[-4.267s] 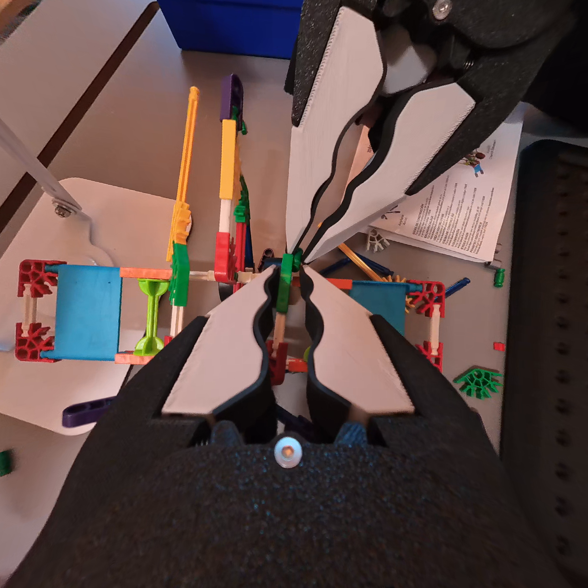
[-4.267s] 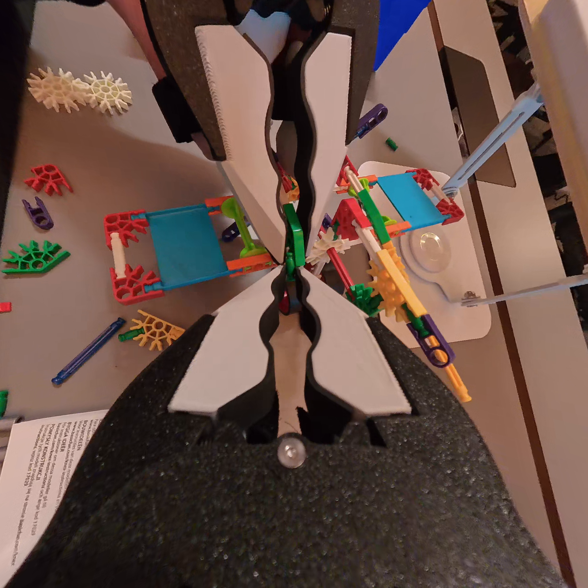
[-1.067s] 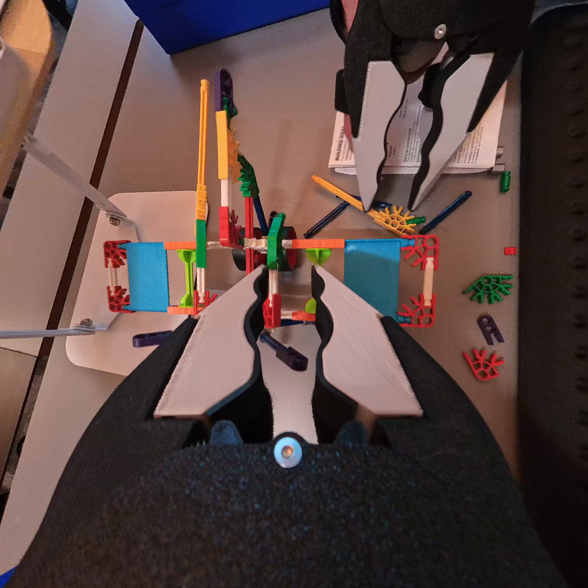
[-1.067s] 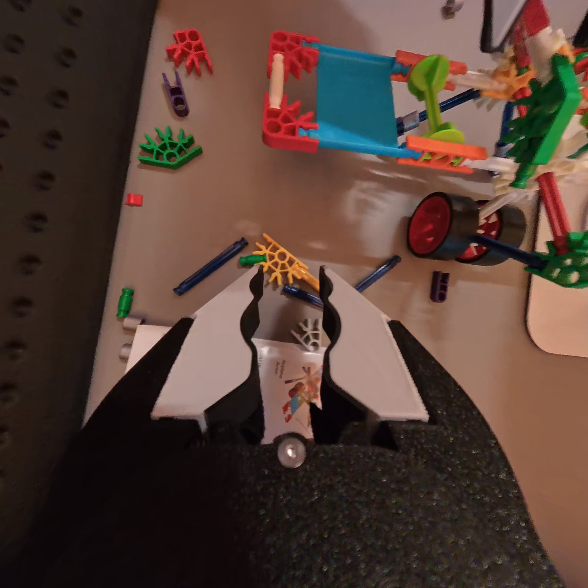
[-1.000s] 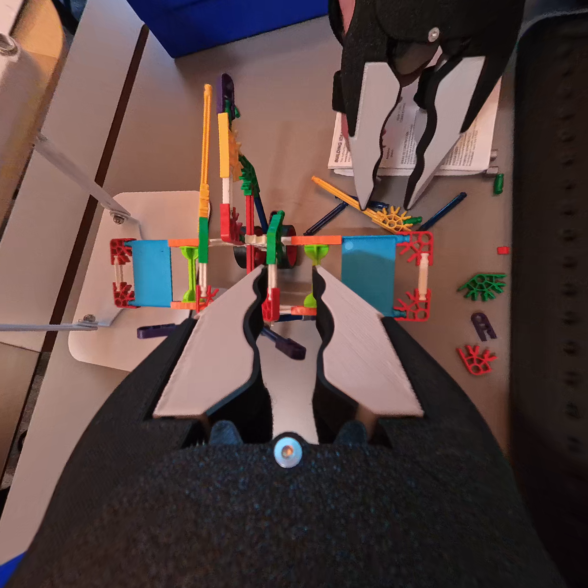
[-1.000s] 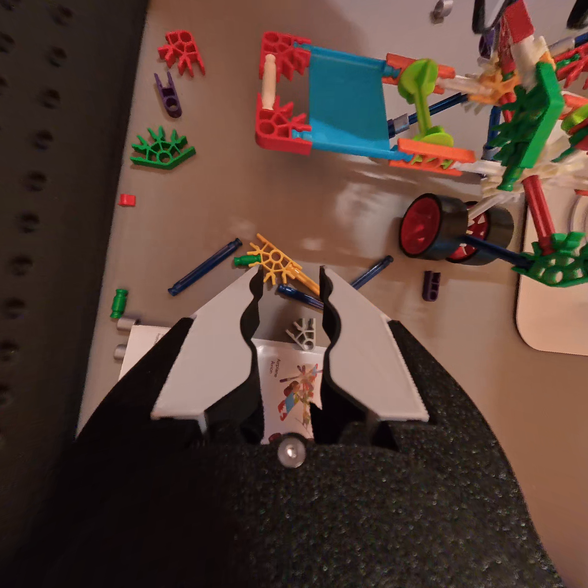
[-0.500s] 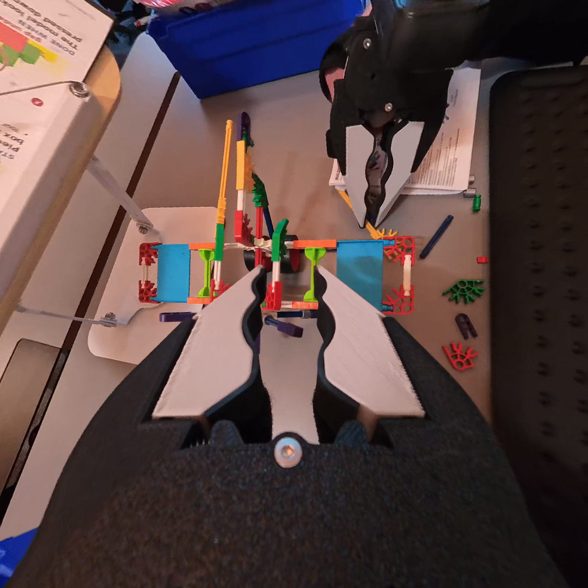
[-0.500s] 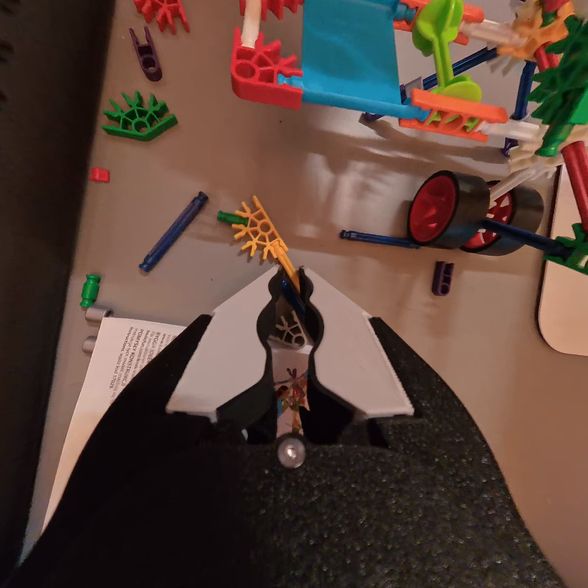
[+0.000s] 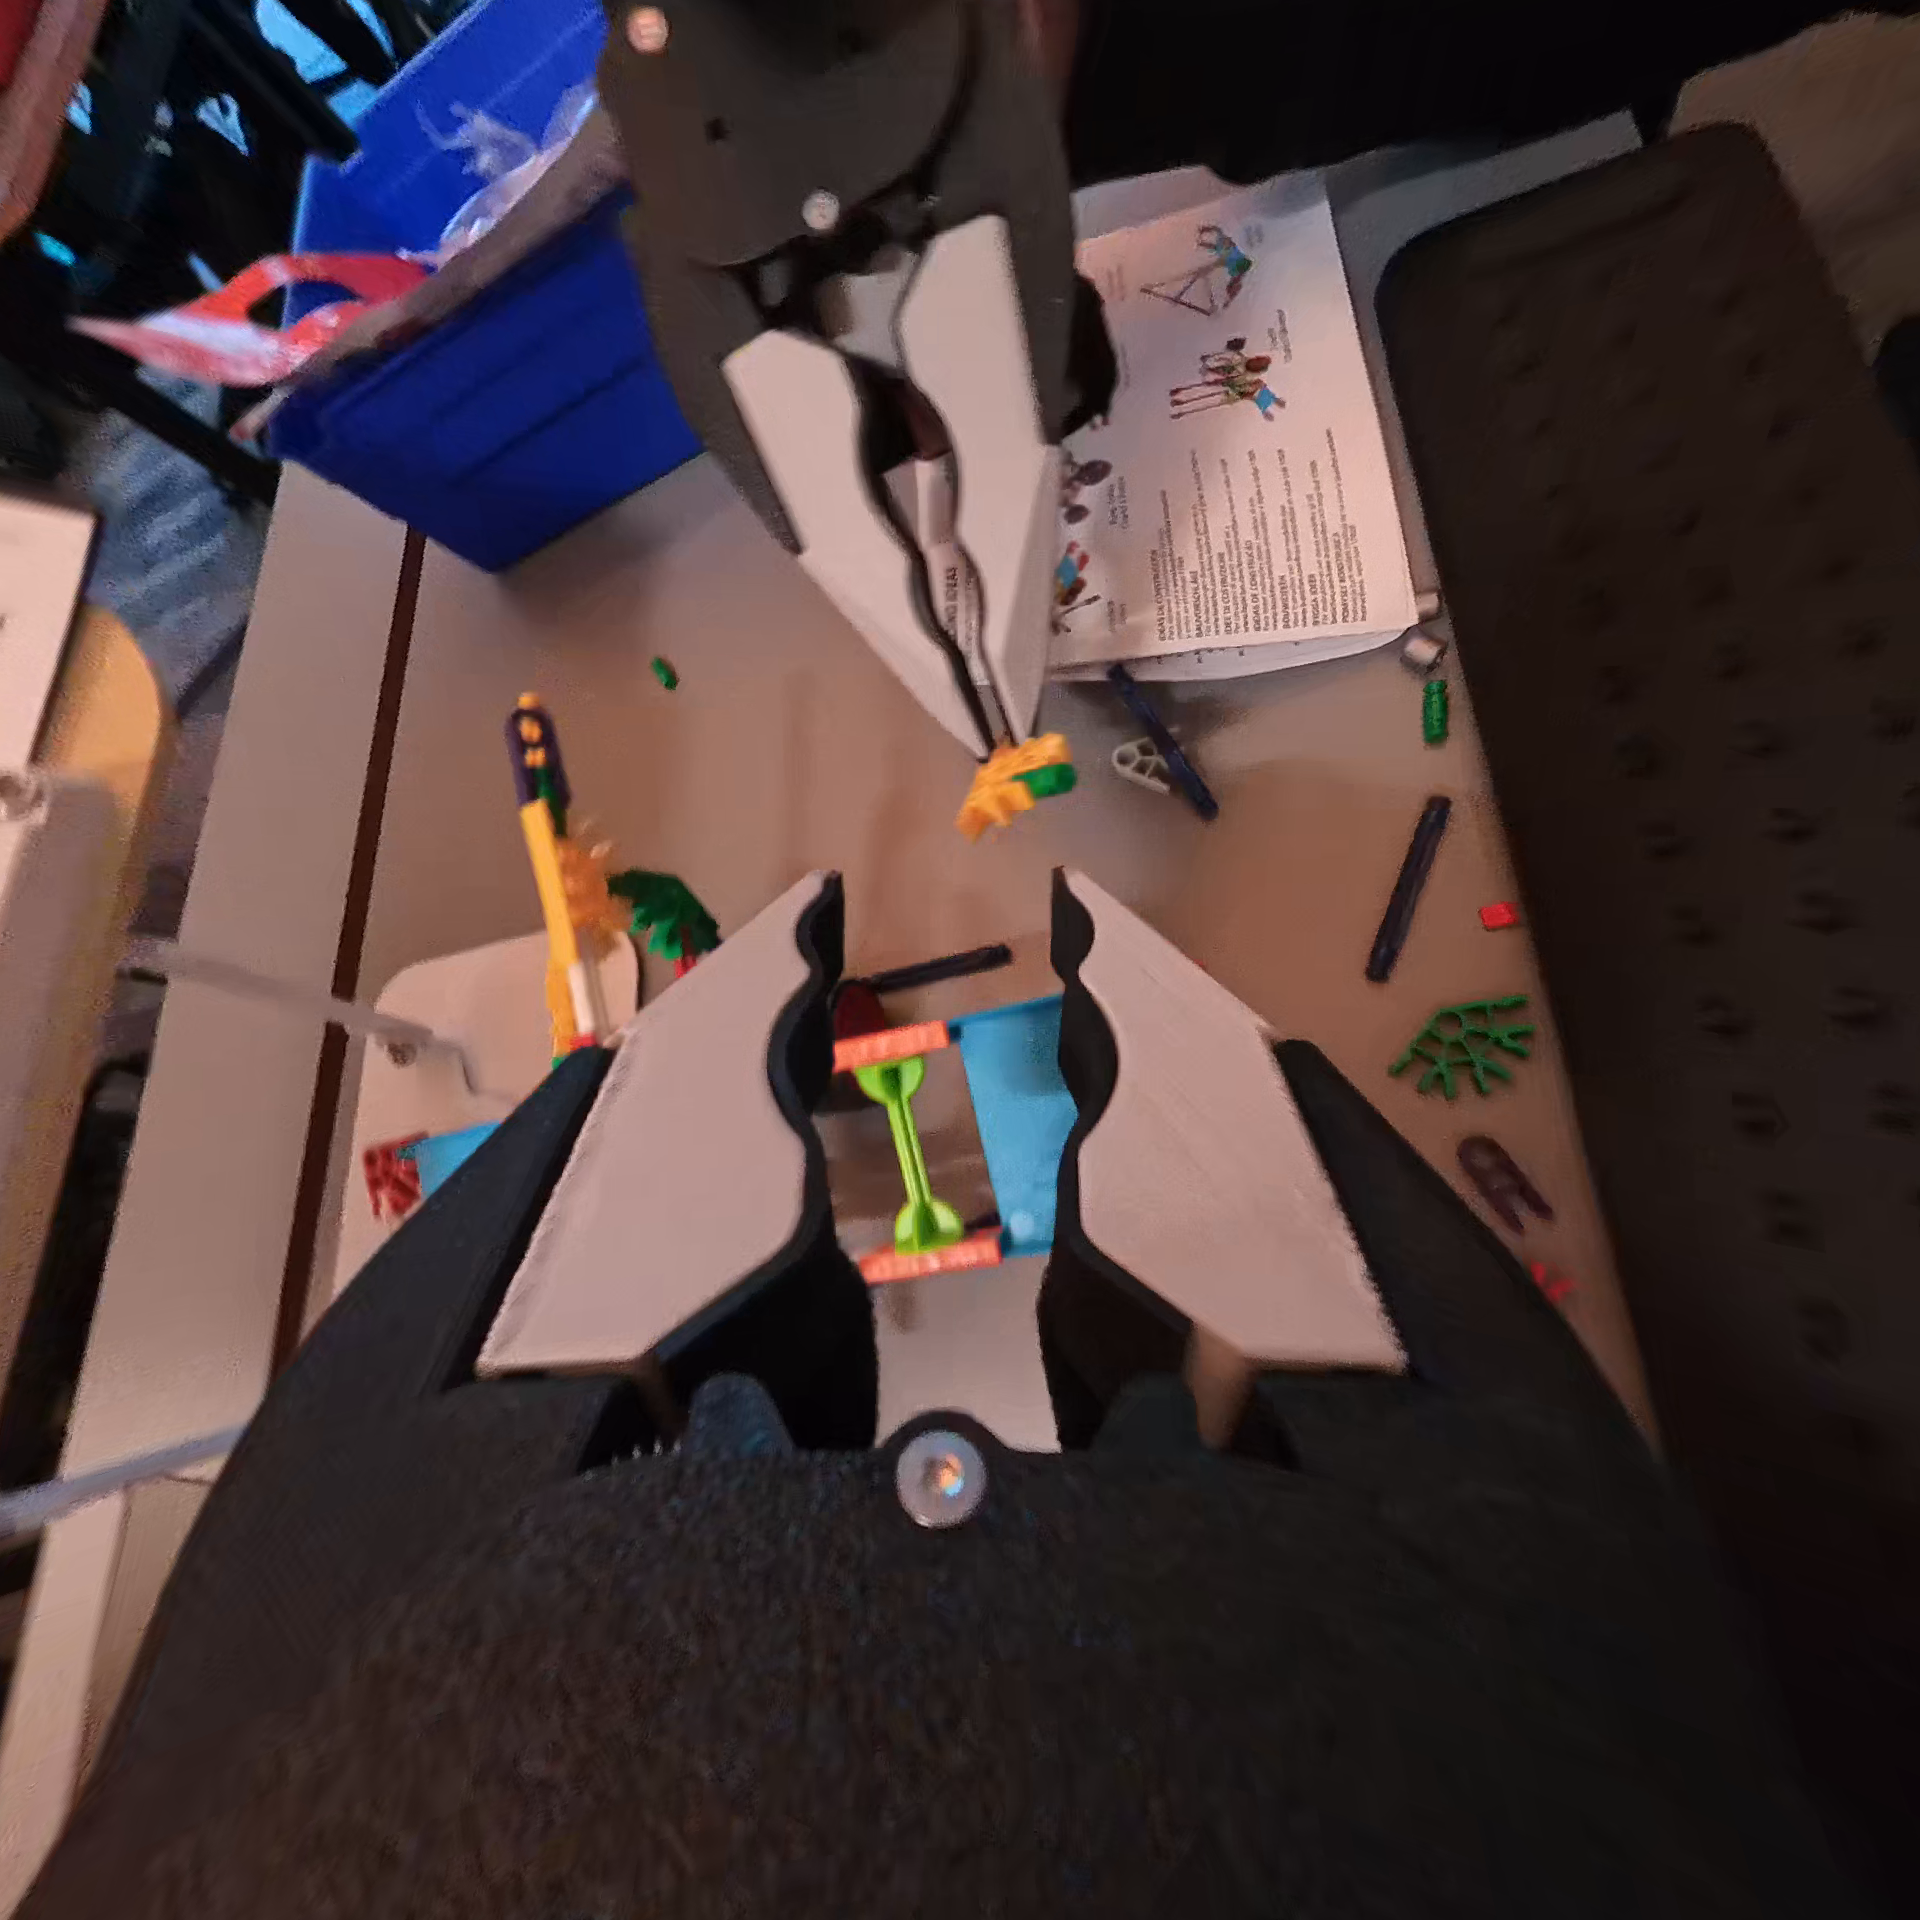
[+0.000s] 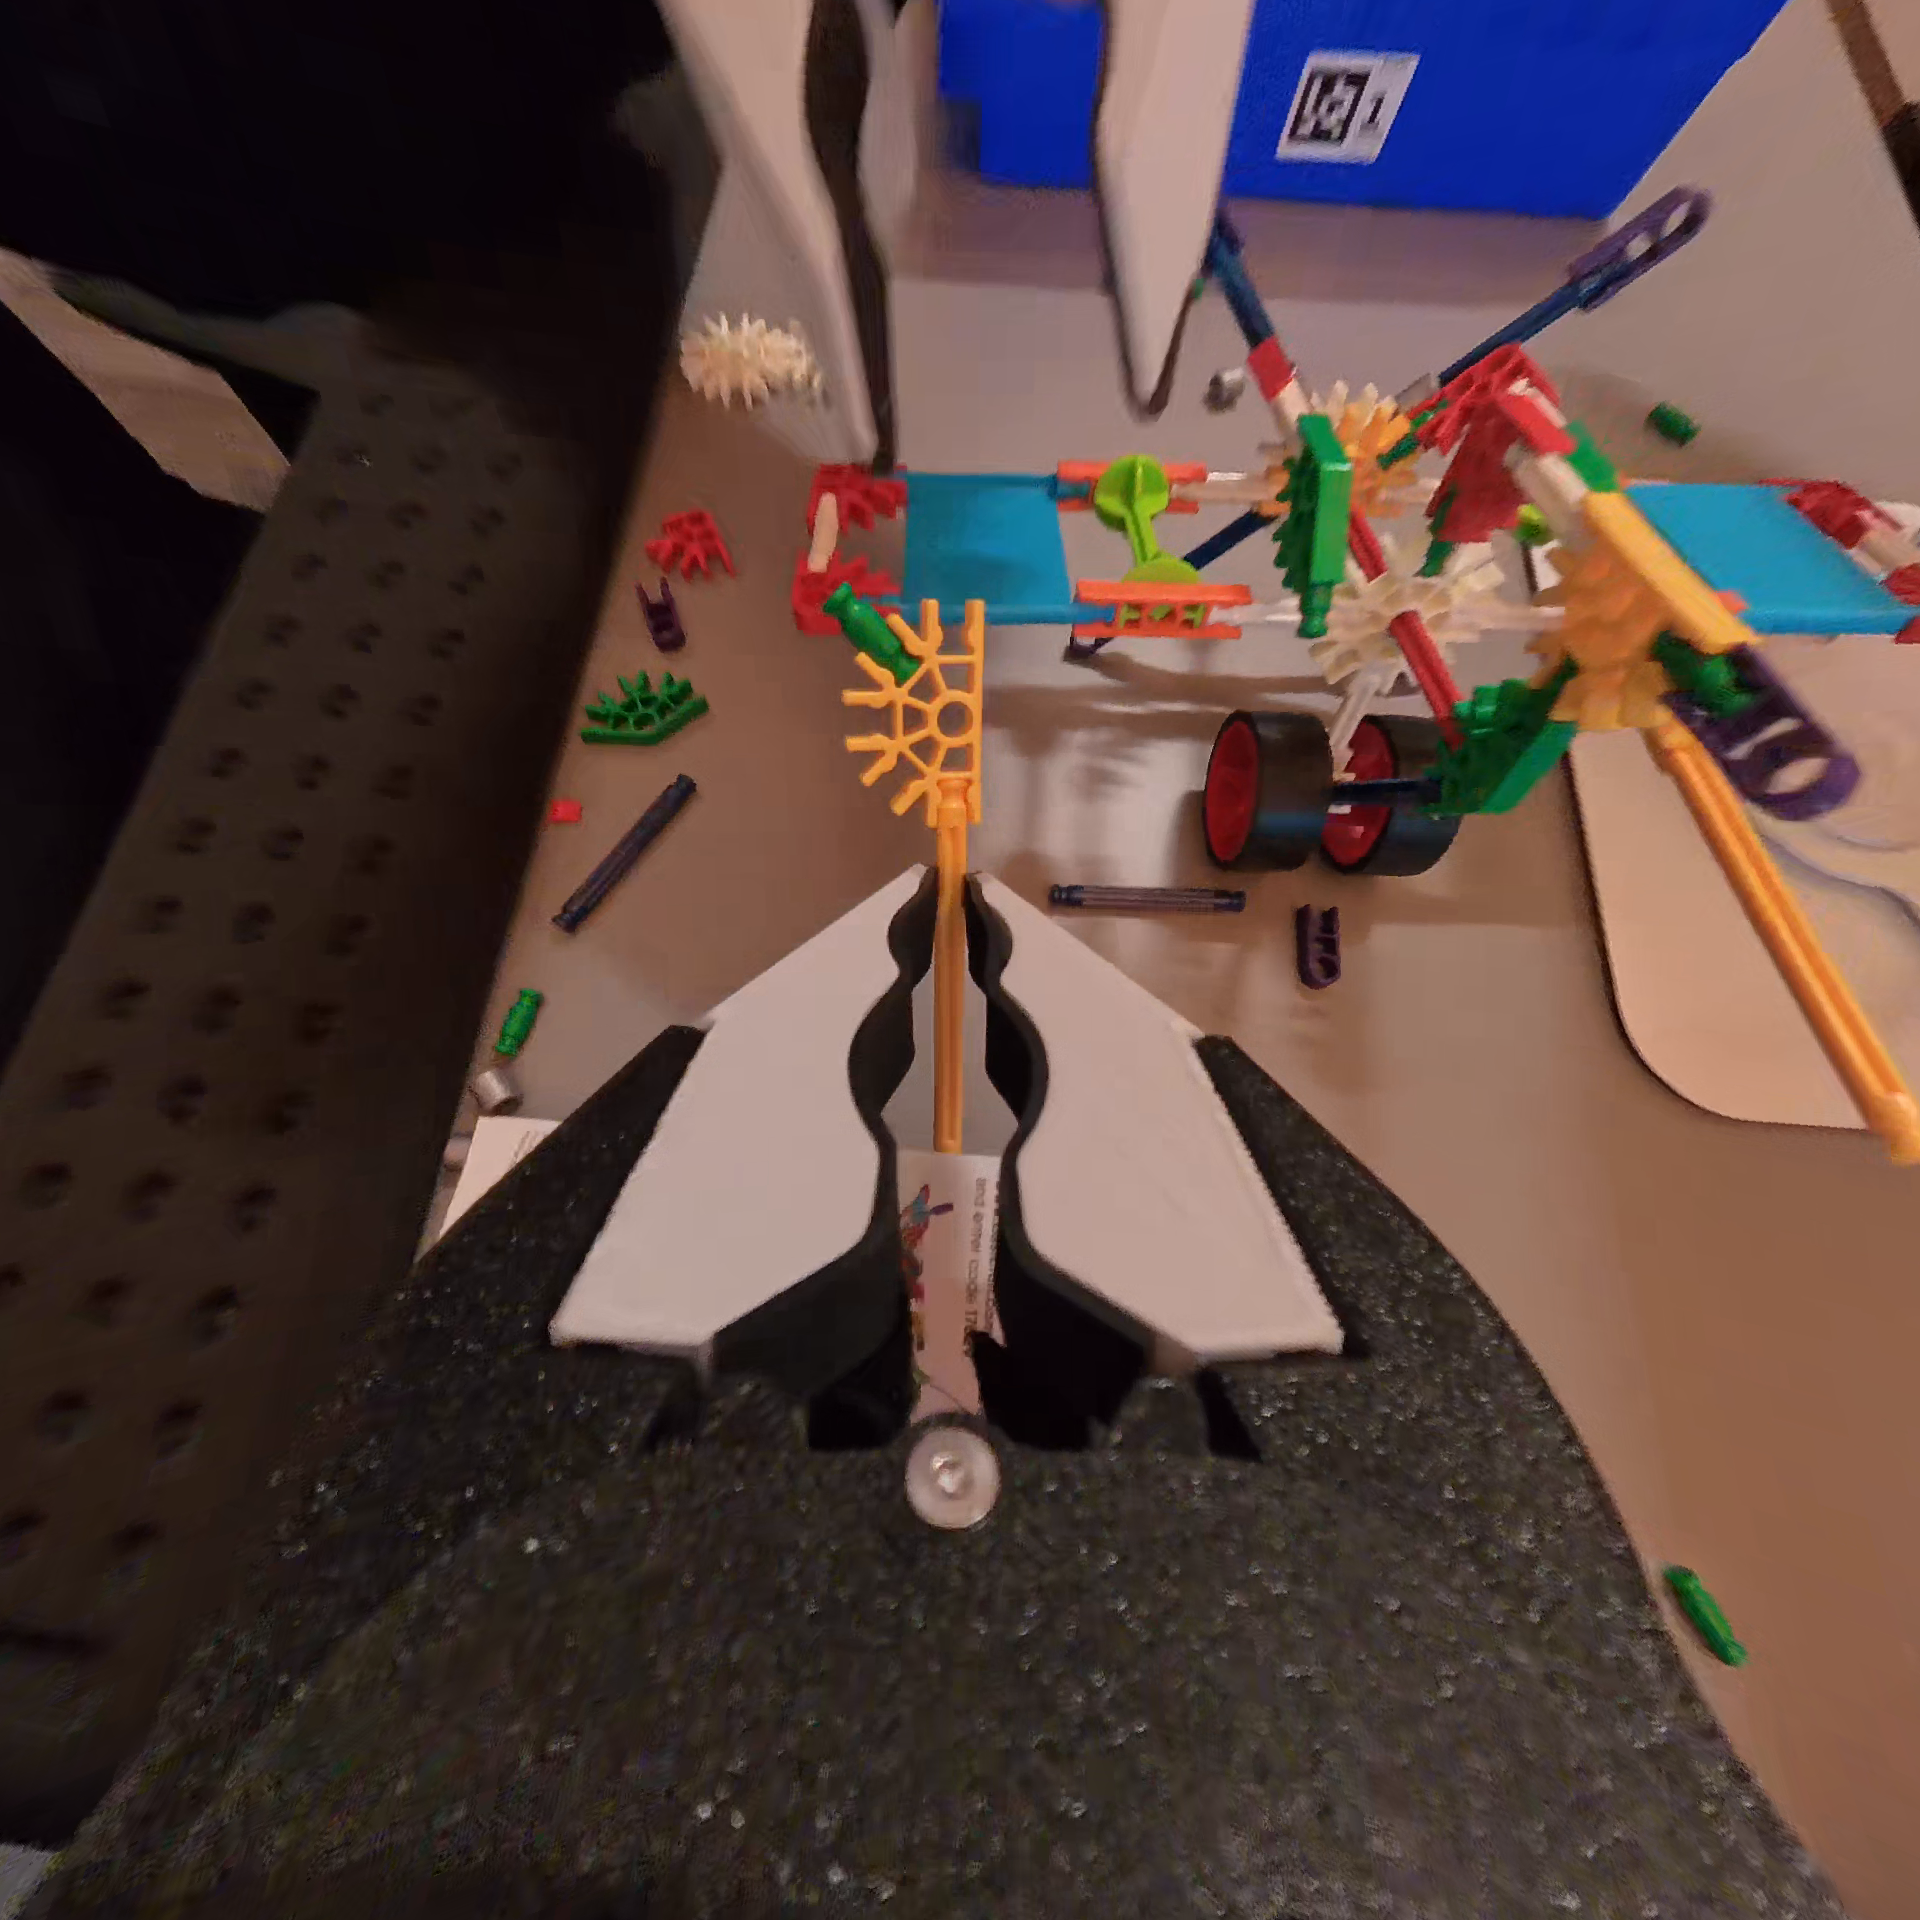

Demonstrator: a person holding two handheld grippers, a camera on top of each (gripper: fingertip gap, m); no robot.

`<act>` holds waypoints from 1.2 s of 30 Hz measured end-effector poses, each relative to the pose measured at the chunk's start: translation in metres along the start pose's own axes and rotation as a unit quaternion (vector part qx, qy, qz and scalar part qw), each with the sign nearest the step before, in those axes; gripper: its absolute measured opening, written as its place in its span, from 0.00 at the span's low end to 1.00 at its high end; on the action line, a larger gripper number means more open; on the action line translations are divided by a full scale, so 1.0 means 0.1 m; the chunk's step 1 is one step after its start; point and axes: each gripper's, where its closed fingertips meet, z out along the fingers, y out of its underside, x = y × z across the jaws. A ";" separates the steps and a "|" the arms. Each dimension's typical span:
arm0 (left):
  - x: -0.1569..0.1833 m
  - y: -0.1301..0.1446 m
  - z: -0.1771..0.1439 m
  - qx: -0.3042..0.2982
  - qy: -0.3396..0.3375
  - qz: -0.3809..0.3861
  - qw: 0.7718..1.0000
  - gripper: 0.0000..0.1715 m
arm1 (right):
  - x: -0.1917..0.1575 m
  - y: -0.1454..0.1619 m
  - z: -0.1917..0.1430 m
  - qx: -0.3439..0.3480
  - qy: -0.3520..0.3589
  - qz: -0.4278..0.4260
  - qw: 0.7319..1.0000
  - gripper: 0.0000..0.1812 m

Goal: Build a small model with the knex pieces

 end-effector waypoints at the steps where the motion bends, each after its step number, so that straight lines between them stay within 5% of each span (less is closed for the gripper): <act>1: 0.03 -0.02 0.07 -0.010 -0.002 0.018 1.000 0.24 | 0.00 -0.03 -0.03 0.010 -0.002 0.003 1.000 0.02; 5: 0.11 -0.04 0.28 -0.044 -0.015 0.083 0.995 0.25 | 0.01 -0.06 -0.09 0.026 -0.008 0.010 1.000 0.02; 8: 0.18 -0.10 0.34 -0.036 -0.007 0.104 0.994 0.09 | -0.01 -0.06 -0.05 0.027 -0.016 0.012 0.999 0.02; 11: 0.16 -0.07 0.35 -0.042 -0.007 0.096 0.994 0.03 | 0.00 -0.05 -0.04 0.024 -0.013 0.010 1.000 0.02; 20: -0.03 -0.21 0.24 0.035 -0.007 -0.019 0.999 0.03 | 0.08 -0.25 -0.06 0.007 0.107 -0.104 0.989 0.11; 23: -0.06 -0.27 0.23 0.061 -0.004 -0.041 0.997 0.03 | 0.18 -0.30 0.00 0.002 0.154 -0.123 0.980 0.05; 36: -0.17 -0.21 0.16 -0.009 -0.079 0.030 0.996 0.05 | 0.24 -0.28 -0.08 -0.021 0.177 -0.067 0.982 0.02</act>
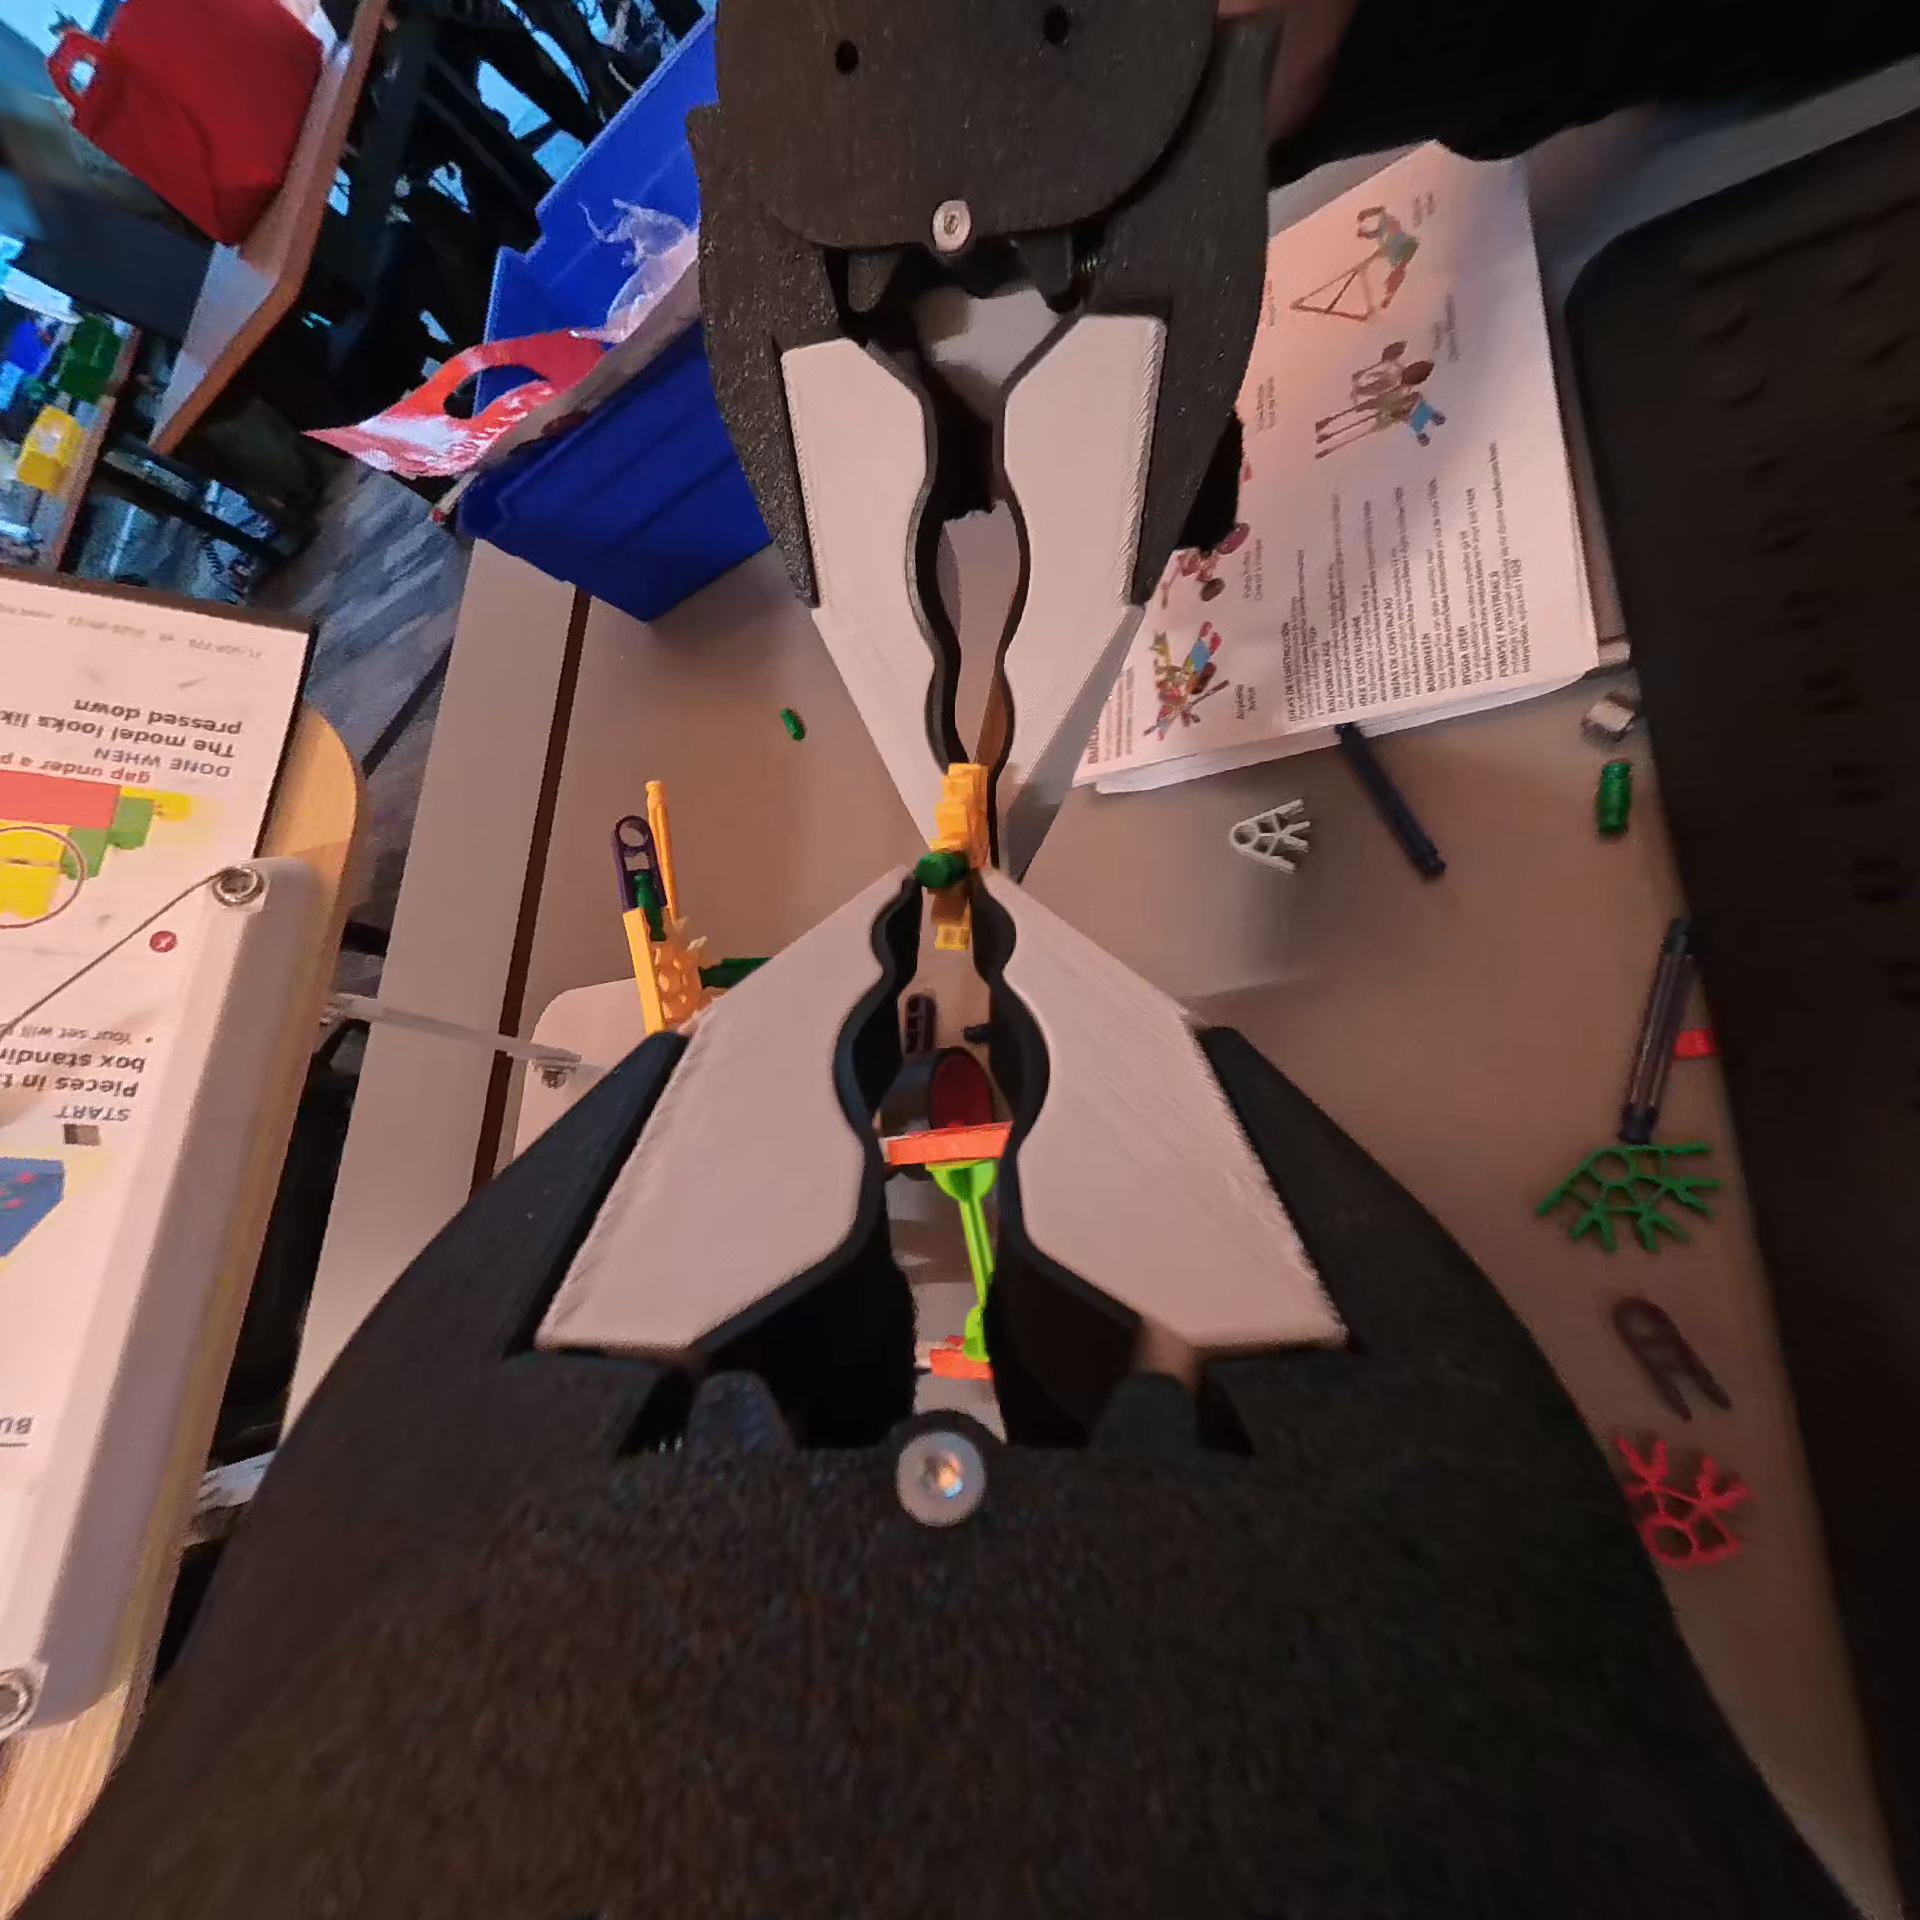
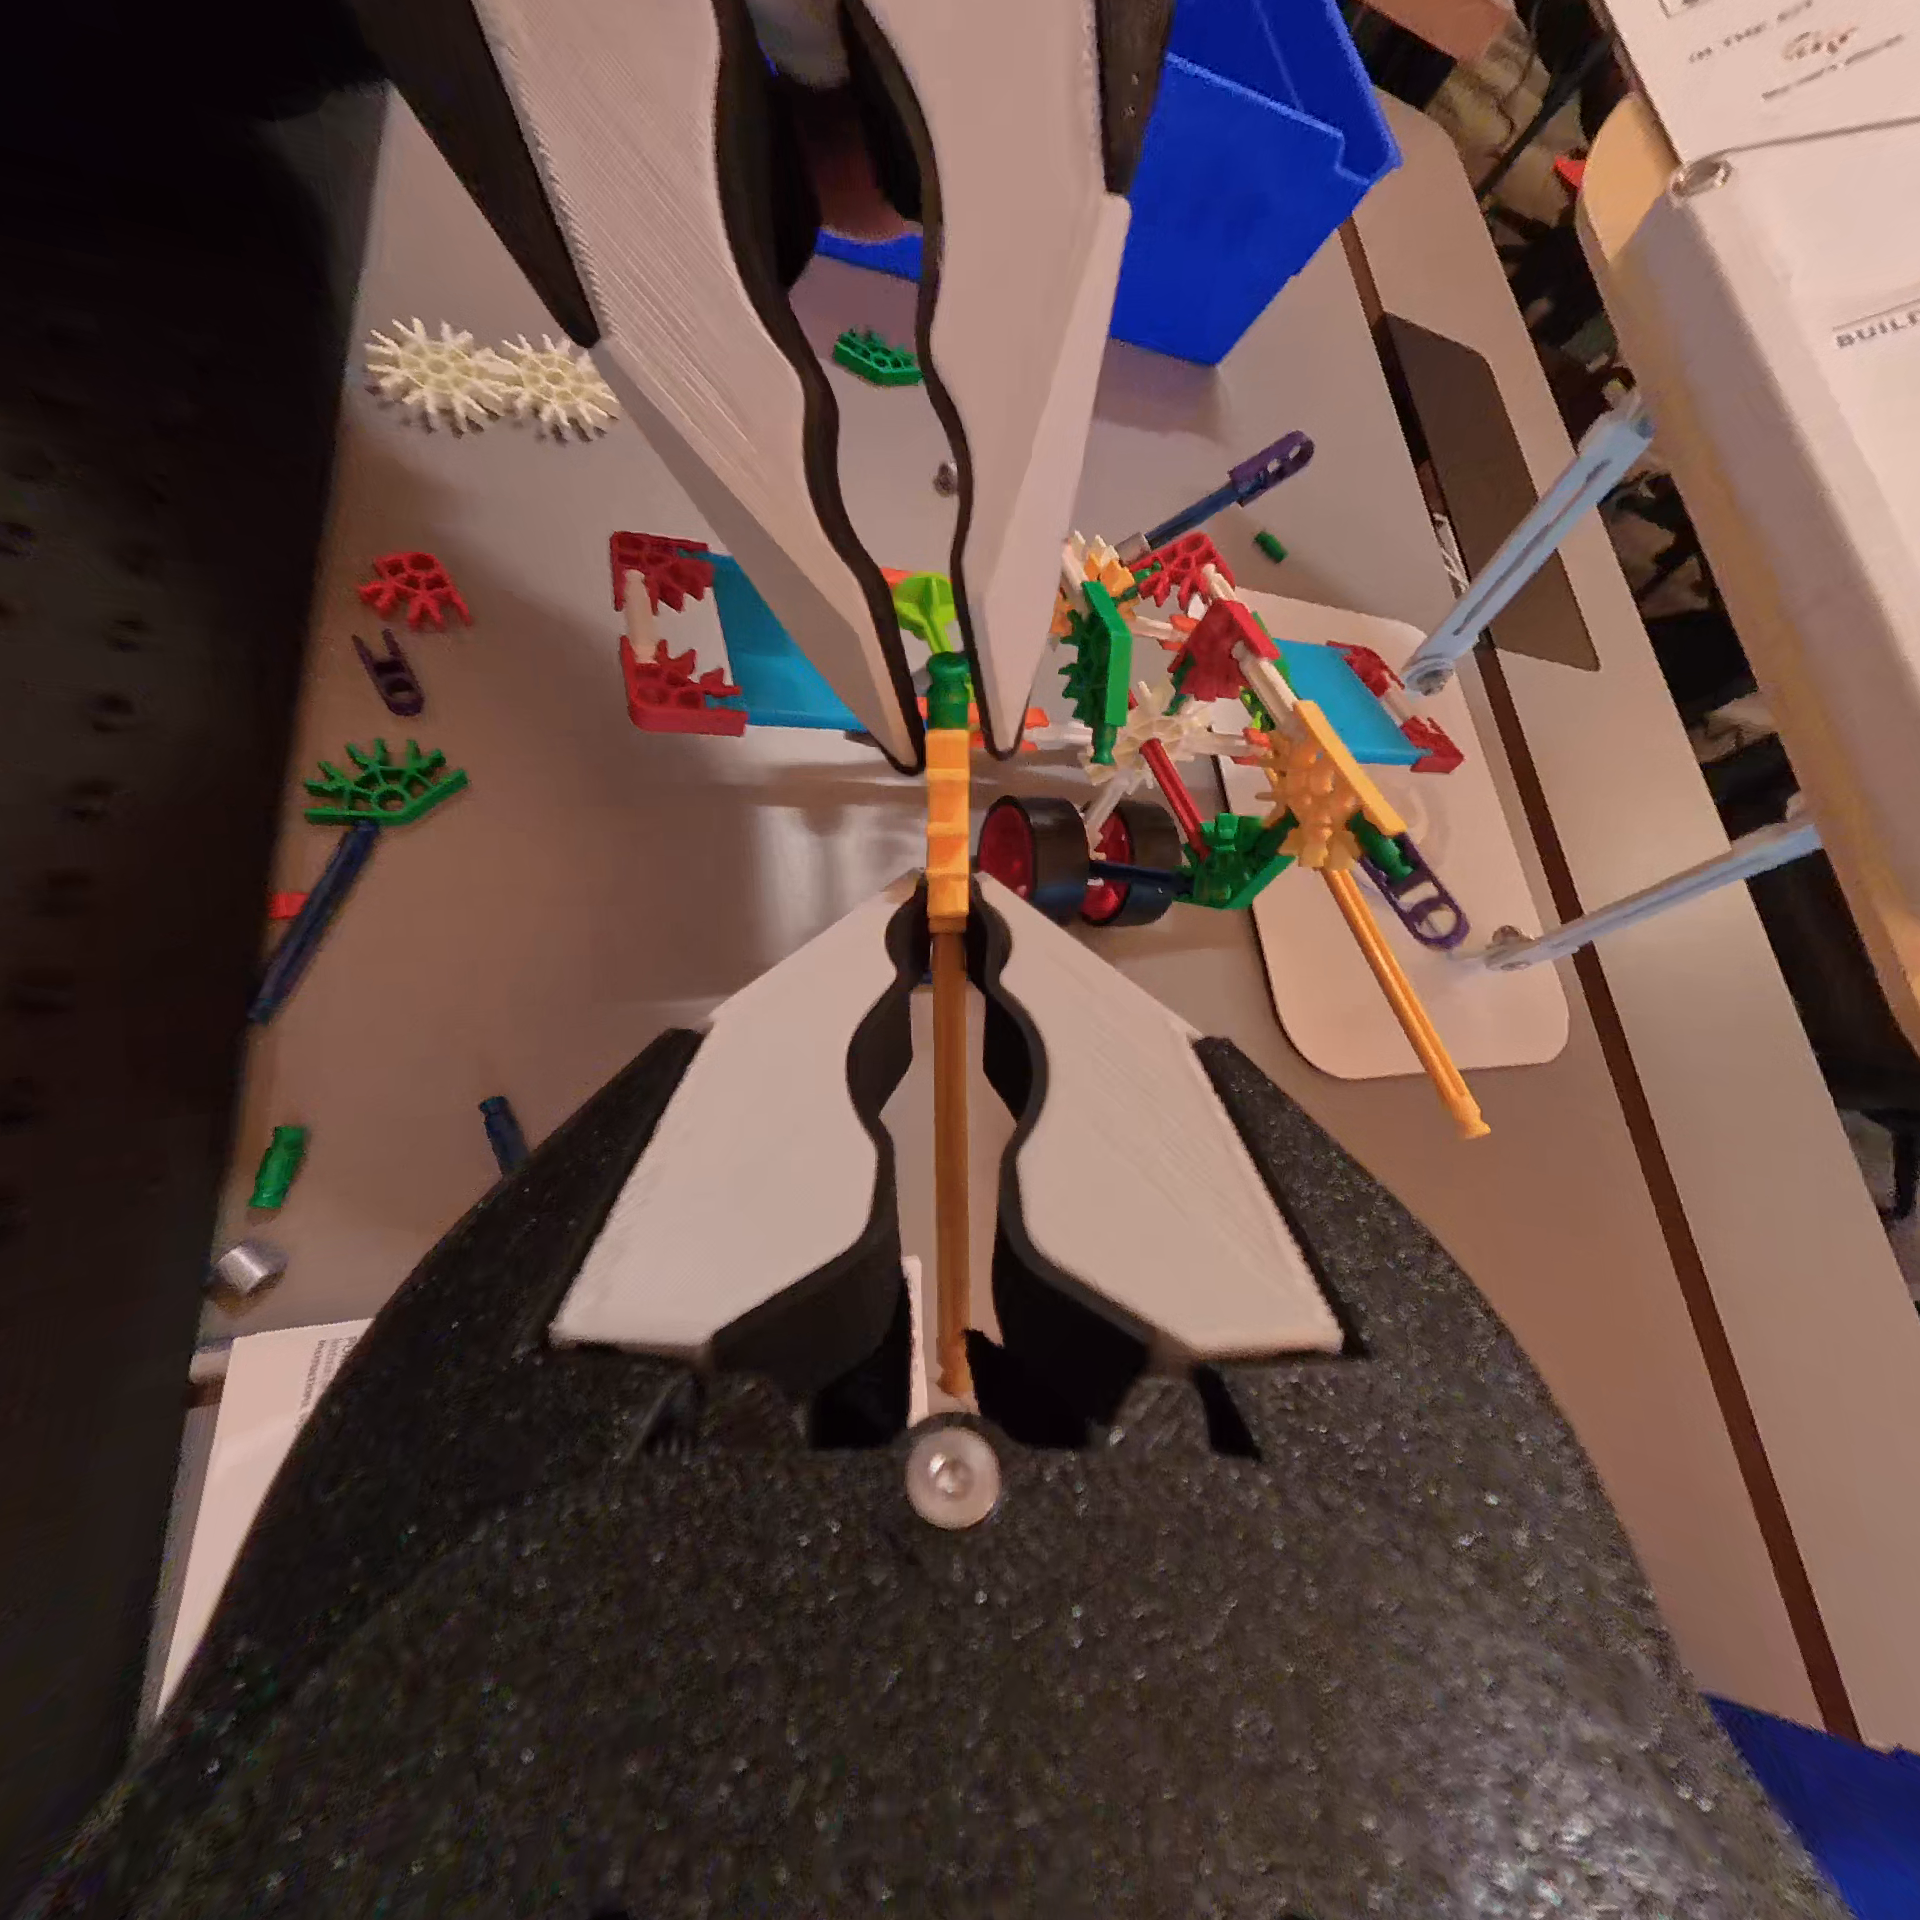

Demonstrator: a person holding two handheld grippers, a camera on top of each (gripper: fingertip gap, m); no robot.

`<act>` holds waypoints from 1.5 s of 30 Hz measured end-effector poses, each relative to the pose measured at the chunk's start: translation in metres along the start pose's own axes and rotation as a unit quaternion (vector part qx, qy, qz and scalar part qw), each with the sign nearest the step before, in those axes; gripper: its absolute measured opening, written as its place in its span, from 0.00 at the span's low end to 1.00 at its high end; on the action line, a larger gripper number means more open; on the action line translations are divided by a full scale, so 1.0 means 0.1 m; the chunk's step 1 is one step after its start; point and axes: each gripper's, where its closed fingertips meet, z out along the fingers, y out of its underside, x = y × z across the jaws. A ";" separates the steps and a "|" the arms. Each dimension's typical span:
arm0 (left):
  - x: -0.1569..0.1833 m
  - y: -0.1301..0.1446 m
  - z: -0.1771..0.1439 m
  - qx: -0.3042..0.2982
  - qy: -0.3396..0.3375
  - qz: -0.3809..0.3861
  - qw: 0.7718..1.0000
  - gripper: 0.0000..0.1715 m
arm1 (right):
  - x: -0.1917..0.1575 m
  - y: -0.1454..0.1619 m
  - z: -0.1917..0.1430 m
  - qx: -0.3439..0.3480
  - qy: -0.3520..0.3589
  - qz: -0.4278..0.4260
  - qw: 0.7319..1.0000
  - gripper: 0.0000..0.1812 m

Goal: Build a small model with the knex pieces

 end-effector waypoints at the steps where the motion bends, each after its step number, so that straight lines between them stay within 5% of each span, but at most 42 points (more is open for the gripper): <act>1: -0.01 0.00 0.00 -0.001 -0.004 0.004 1.000 0.05 | 0.00 0.01 0.00 -0.003 0.001 0.004 1.000 0.02; 5: -0.06 -0.12 -0.03 0.014 -0.029 0.014 0.999 0.06 | 0.05 0.08 0.01 -0.026 0.012 0.023 0.999 0.02; 17: -0.08 0.02 0.08 -0.061 -0.050 0.044 0.996 0.10 | 0.07 0.13 0.01 -0.046 0.030 0.017 0.998 0.02; 30: -0.16 -0.03 0.16 -0.084 -0.099 0.069 0.989 0.04 | 0.15 0.16 -0.01 -0.048 0.038 0.051 0.997 0.01; 45: -0.49 -0.08 0.27 -0.139 -0.261 0.151 0.943 0.03 | 0.46 0.17 0.01 -0.007 0.085 0.175 0.981 0.01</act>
